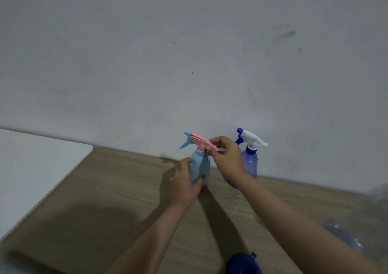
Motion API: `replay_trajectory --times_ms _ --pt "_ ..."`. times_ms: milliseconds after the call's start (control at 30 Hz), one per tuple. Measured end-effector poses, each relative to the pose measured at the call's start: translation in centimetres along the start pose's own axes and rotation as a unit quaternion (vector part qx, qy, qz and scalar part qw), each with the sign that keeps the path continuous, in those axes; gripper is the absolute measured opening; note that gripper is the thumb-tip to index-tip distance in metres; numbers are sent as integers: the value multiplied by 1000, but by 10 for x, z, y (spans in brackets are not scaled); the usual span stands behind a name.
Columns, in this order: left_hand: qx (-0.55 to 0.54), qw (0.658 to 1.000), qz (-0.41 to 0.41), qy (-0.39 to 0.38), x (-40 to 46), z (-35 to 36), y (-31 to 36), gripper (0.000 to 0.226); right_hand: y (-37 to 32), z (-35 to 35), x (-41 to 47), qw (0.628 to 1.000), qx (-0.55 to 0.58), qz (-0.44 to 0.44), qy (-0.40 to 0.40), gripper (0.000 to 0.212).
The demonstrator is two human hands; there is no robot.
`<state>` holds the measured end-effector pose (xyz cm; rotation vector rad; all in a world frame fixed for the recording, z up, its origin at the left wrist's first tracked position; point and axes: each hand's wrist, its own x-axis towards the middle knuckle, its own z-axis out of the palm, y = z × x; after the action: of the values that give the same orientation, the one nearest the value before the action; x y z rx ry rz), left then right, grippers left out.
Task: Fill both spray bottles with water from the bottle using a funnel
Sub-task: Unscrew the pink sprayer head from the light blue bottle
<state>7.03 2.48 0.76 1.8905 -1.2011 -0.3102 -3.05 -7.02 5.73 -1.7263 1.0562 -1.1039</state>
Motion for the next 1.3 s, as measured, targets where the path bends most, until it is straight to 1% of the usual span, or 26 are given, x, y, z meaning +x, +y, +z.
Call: replay_trajectory --times_ms 167,300,433,567,667,733,800,833,933,1033,1167,1300 --pt "9 999 20 -25 -56 -29 15 52 -17 -21 -46 1000 -6 -28 -3 14" --pt "-14 1000 20 -14 -103 -33 17 54 -23 -36 -90 999 7 -33 -22 15" --pt "-34 999 6 -17 -148 -32 16 54 -20 -46 -132 999 18 -24 -31 12" --pt "-9 999 -19 -37 -179 -31 15 54 -15 -48 -163 999 1 -18 -50 13" --pt "-7 999 -17 -26 -192 -25 10 53 -8 -46 -182 1000 17 12 -7 27" --pt "-5 1000 -11 -22 -196 -20 8 54 -5 -41 -194 997 60 48 29 36" --pt "-9 1000 -12 -21 -197 -16 6 56 0 -34 -204 990 100 82 53 39" --pt "-10 1000 -12 -17 -197 -15 5 56 3 -31 -207 990 94 84 58 38" --pt "-11 1000 -16 -16 -196 -15 6 58 5 -21 -211 995 45 61 58 40" --pt "0 999 -22 -33 -196 -19 7 62 1 -11 -210 995 22 52 88 42" --pt "3 999 -27 -45 -195 -23 7 64 4 -6 -209 994 1 23 107 32" --pt "8 999 -20 -44 -193 -23 4 66 8 -7 -209 996 -24 -28 85 24"
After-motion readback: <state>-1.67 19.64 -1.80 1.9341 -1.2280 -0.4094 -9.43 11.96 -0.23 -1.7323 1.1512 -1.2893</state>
